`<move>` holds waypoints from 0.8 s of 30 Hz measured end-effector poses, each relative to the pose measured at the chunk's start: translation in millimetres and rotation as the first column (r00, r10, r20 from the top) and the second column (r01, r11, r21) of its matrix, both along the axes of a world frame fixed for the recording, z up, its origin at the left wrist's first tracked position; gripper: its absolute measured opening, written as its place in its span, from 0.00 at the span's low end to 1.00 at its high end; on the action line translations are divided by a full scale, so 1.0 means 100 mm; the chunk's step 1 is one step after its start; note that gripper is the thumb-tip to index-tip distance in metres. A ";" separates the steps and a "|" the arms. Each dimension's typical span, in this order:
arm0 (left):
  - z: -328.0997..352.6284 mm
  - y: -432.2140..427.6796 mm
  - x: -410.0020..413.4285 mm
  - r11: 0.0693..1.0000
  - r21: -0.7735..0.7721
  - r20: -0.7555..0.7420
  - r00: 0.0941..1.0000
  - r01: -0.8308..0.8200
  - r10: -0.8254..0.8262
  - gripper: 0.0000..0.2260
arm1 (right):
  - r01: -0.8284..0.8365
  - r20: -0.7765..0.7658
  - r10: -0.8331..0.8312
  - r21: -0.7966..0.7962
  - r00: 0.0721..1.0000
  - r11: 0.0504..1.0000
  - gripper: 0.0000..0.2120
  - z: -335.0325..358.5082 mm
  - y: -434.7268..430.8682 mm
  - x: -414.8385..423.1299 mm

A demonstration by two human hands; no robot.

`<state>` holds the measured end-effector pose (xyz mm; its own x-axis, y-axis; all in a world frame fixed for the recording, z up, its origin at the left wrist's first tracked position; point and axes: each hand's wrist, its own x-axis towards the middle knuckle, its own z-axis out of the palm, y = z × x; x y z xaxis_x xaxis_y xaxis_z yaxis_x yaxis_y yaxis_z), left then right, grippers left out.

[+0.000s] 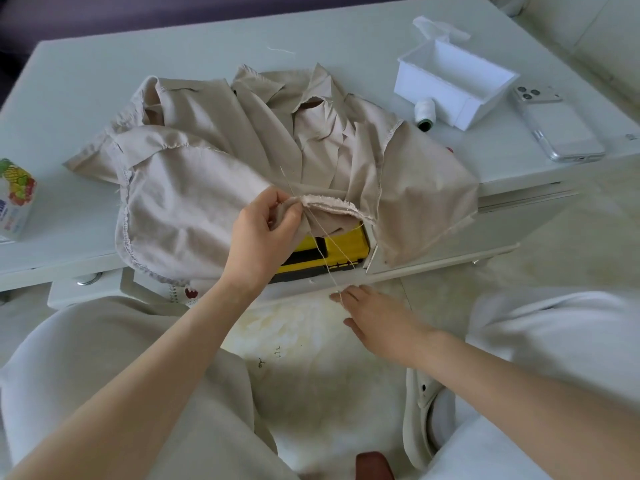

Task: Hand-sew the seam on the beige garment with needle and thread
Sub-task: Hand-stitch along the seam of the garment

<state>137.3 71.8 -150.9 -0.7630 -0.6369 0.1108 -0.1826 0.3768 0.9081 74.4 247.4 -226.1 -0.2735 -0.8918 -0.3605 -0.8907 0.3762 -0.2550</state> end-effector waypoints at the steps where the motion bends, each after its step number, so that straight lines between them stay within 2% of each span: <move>1: -0.01 0.00 0.00 1.000 -0.017 0.007 1.000 0.002 -0.002 0.11 | 0.024 0.005 -0.023 -0.088 1.000 0.996 0.23 0.04 -0.01 -0.02; 3: -0.03 0.00 0.01 0.999 -0.052 0.010 1.000 0.011 -0.010 0.12 | 0.046 -0.009 -0.052 -0.346 0.999 0.937 0.22 0.14 -0.01 -0.06; 5: -0.06 0.00 0.02 0.997 -0.071 0.004 1.000 0.023 -0.023 0.12 | 0.055 -0.055 -0.108 -0.593 0.993 0.803 0.17 0.27 -0.02 -0.10; 8: -0.09 -0.01 0.03 0.992 -0.112 0.013 0.999 0.052 -0.051 0.12 | 0.112 -0.013 -0.188 -0.761 0.982 0.639 0.12 0.49 -0.05 -0.19; 10: -0.10 0.00 0.04 0.986 -0.141 0.025 0.996 0.083 -0.080 0.11 | 0.173 0.044 -0.232 -0.803 0.972 0.570 0.13 0.58 -0.10 -0.25; 13: -0.12 0.04 0.06 0.969 -0.210 0.050 0.991 0.128 -0.120 0.05 | 0.267 0.134 -0.280 -0.814 0.951 0.516 0.15 0.64 -0.18 -0.31; 18: -0.13 0.09 0.08 0.950 -0.226 0.054 0.976 0.217 -0.210 0.03 | 0.372 0.242 -0.299 -0.760 0.923 0.533 0.18 0.68 -0.36 -0.29; 24: -0.16 0.10 0.11 0.935 -0.261 0.088 0.971 0.239 -0.224 0.05 | 0.453 0.342 -0.300 -0.728 0.891 0.515 0.06 0.68 -0.44 -0.28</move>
